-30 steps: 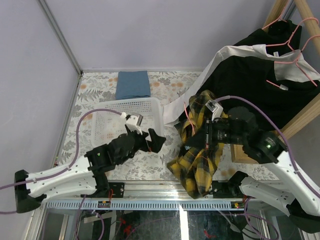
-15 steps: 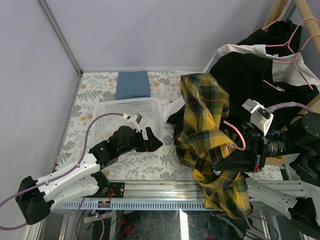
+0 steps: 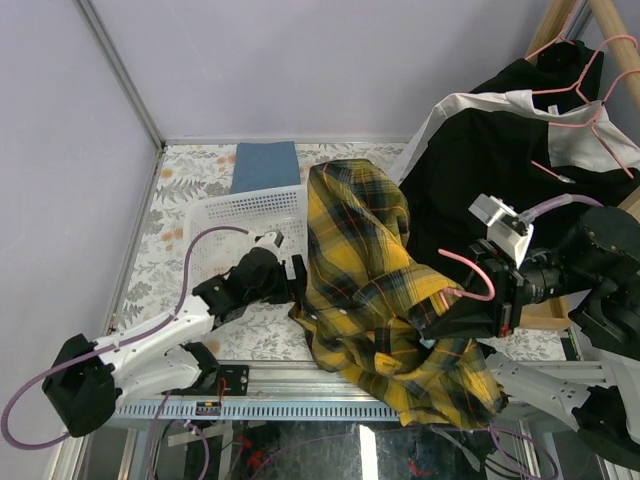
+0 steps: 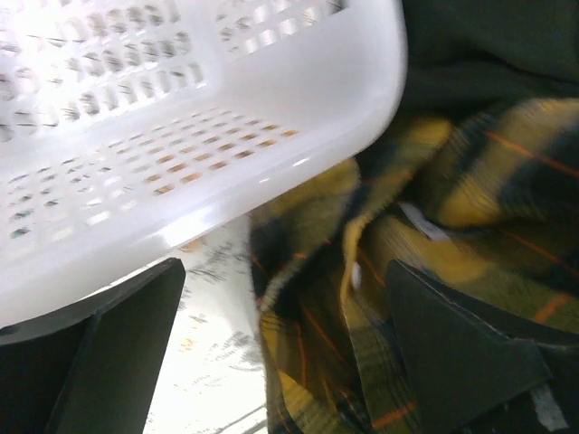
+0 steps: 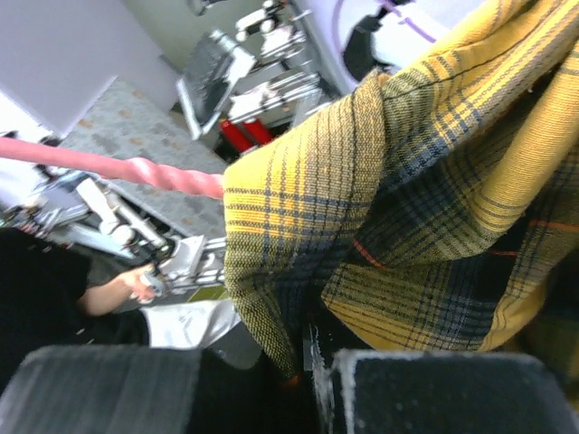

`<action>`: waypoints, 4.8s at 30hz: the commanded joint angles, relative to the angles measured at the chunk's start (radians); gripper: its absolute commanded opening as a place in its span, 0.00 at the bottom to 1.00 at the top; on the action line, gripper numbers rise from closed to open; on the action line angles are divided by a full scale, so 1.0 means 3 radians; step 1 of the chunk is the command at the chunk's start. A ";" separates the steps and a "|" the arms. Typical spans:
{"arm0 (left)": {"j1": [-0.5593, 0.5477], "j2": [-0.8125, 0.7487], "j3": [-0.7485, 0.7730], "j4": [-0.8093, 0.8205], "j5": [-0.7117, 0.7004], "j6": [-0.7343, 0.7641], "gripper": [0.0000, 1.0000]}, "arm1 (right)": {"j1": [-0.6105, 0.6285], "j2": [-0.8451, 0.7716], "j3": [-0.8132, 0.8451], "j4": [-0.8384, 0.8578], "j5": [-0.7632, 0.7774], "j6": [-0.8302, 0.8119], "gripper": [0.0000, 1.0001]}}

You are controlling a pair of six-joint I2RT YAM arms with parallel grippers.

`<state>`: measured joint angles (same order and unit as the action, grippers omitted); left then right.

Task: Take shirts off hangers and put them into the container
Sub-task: Remove the shirt from the hanger.

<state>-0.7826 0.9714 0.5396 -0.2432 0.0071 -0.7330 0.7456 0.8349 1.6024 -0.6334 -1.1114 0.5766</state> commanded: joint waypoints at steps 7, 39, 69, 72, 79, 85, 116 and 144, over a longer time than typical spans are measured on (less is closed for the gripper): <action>0.0943 0.0325 0.0326 0.0035 -0.0536 0.0193 0.90 | 0.0013 0.0407 -0.0174 -0.0949 0.0986 -0.1202 0.00; 0.1233 -0.1593 -0.0055 0.2269 0.1907 -0.0109 0.86 | 0.0087 0.1640 -0.1030 0.0204 0.0755 -0.0902 0.00; -0.0439 -0.0772 0.0100 0.2326 0.0483 0.1446 0.24 | 0.0122 0.1548 -0.1311 0.0546 0.0483 -0.0633 0.03; -0.0439 -0.0705 0.0150 0.2205 0.0545 0.1465 0.29 | 0.0128 0.1484 -0.1310 0.0582 0.0438 -0.0606 0.04; -0.0440 -0.0614 0.0264 0.2336 0.0561 0.1439 0.00 | 0.0127 0.1410 -0.1209 0.0325 0.0606 -0.0747 0.18; -0.0443 -0.0772 0.0589 0.1709 -0.0163 0.1627 0.00 | 0.0128 0.1369 -0.0689 -0.0273 0.1710 -0.1141 0.66; -0.0439 -0.0278 0.1874 0.0288 -0.1867 0.1315 0.00 | 0.0162 0.1083 -0.0429 0.0261 0.3500 -0.1063 0.86; -0.0491 -0.1560 0.0534 -0.0040 -0.1786 0.1047 0.00 | 0.0194 0.0532 -0.1712 0.0606 0.5307 -0.0877 0.14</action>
<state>-0.9325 0.5968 0.7330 -0.2276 -0.3588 -0.3603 0.8139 1.0657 1.1461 -0.4618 0.3992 0.3241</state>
